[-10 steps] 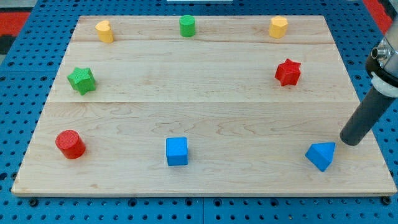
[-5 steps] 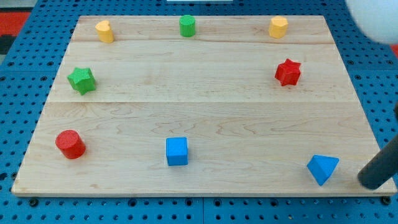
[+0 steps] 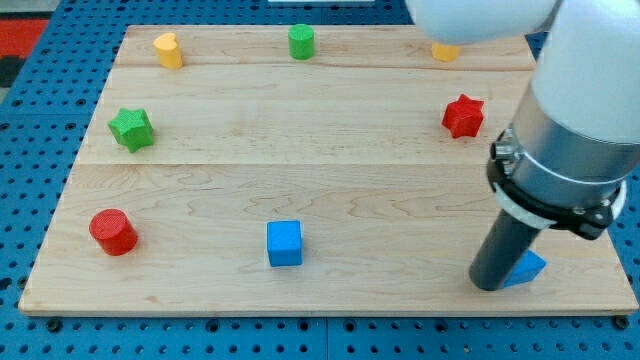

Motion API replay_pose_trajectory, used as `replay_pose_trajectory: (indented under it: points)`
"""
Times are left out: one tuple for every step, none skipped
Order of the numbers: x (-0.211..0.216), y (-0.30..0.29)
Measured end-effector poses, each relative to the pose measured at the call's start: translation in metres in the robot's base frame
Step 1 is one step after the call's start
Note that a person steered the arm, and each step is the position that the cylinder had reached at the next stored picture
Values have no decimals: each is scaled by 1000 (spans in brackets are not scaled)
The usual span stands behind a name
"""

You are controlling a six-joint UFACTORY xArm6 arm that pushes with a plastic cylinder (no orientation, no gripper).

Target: Move blue triangle horizontal right to blue cube

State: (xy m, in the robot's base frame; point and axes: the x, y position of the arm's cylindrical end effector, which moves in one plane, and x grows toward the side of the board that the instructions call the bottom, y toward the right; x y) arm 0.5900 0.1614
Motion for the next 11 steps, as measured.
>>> replay_pose_trajectory:
  points:
    - [0, 23]
    - [-9, 25]
    - [-14, 13]
    - [11, 20]
    - [28, 56]
    - [23, 116]
    - [1, 104]
    - [-9, 46]
    - [-9, -22]
    - [-9, -26]
    - [-9, -26]
